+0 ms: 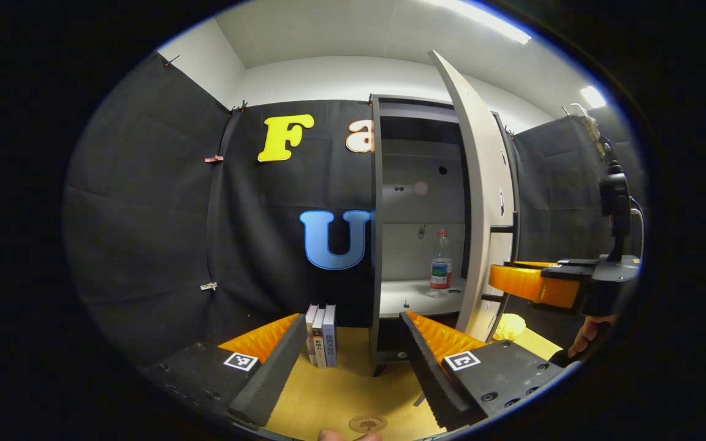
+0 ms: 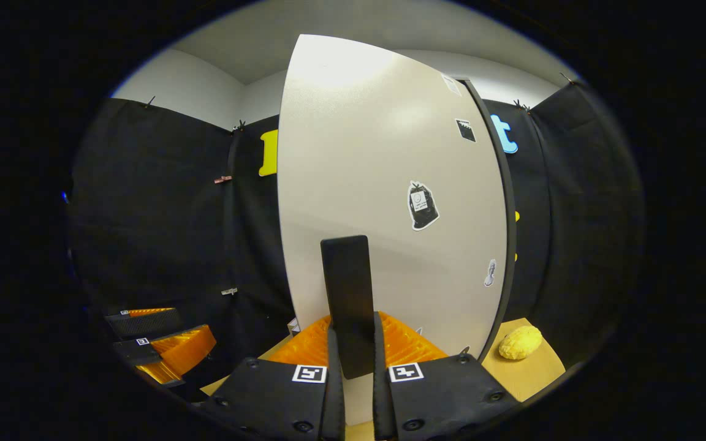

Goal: Open the cabinet door with the right hand, grasp the bottle in the cabinet with the left hand and place it on the coaster, then close the cabinet door with the right hand.

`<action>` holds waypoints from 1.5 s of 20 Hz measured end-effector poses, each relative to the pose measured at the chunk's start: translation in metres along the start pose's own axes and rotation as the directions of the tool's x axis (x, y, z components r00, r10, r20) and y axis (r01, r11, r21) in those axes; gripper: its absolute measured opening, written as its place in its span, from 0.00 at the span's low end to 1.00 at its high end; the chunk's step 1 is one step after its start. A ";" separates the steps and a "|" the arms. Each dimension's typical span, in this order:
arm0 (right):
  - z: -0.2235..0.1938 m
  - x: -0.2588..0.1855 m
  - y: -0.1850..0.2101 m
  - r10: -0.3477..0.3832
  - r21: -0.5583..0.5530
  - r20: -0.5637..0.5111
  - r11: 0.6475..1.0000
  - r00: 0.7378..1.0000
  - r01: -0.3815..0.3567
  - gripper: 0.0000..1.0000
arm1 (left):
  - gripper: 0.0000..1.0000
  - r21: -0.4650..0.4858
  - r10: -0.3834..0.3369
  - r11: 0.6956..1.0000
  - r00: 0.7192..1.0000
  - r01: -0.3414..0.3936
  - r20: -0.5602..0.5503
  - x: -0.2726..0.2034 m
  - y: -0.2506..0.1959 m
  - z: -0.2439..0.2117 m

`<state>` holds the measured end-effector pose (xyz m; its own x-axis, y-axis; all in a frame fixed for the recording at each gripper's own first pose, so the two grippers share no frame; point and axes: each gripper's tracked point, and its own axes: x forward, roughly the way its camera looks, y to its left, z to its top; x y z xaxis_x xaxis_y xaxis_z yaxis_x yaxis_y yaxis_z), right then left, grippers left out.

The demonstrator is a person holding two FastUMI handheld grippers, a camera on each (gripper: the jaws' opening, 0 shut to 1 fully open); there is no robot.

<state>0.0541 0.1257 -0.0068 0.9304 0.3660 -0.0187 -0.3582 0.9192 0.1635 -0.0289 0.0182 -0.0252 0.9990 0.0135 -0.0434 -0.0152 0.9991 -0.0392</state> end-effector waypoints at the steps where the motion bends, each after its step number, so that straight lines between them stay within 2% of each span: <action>1: 0.001 -0.007 -0.005 -0.008 -0.004 0.001 1.000 1.000 0.008 0.22 | 0.95 -0.003 -0.004 1.000 1.000 0.004 -0.001 -0.001 -0.004 -0.001; 10: 0.011 -0.058 -0.062 -0.097 -0.079 0.030 0.992 0.995 0.099 0.21 | 0.95 0.003 -0.063 0.998 0.998 0.063 0.004 0.004 -0.043 0.001; 11: 0.012 -0.062 -0.069 -0.104 -0.083 0.033 0.991 0.994 0.106 0.16 | 0.94 0.004 -0.072 0.997 0.997 0.072 0.005 0.005 -0.047 0.000; 12: 0.014 -0.065 -0.073 -0.114 -0.083 0.038 0.990 0.993 0.117 0.21 | 0.92 0.005 -0.081 0.997 0.997 0.081 0.004 0.007 -0.051 0.000; 16: 0.027 -0.085 -0.099 -0.166 -0.097 0.078 0.980 0.983 0.173 0.20 | 0.95 0.007 -0.105 0.994 0.995 0.105 -0.001 0.013 -0.064 -0.002; 20: 0.029 -0.093 -0.121 -0.200 -0.100 0.071 0.973 0.977 0.207 0.20 | 0.95 0.007 -0.126 0.992 0.992 0.126 0.009 0.020 -0.078 0.002; 23: 0.034 -0.107 -0.142 -0.253 -0.082 0.083 0.962 0.964 0.260 0.20 | 0.95 0.008 -0.143 0.990 0.990 0.142 0.014 0.026 -0.090 0.003; 24: 0.037 -0.115 -0.151 -0.273 -0.083 0.090 0.956 0.958 0.280 0.15 | 0.95 0.009 -0.147 0.989 0.989 0.147 0.013 0.028 -0.093 0.004; 30: 0.041 -0.123 -0.194 -0.339 -0.051 0.091 0.937 0.936 0.345 0.15 | 0.95 0.015 -0.168 0.986 0.986 0.168 0.006 0.042 -0.116 0.005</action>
<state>0.0120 -0.1039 0.0037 0.9997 0.0176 0.0165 -0.0191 0.9951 0.0965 0.0155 -0.0967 -0.0176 0.9876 -0.1543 -0.0299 0.1534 0.9877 -0.0311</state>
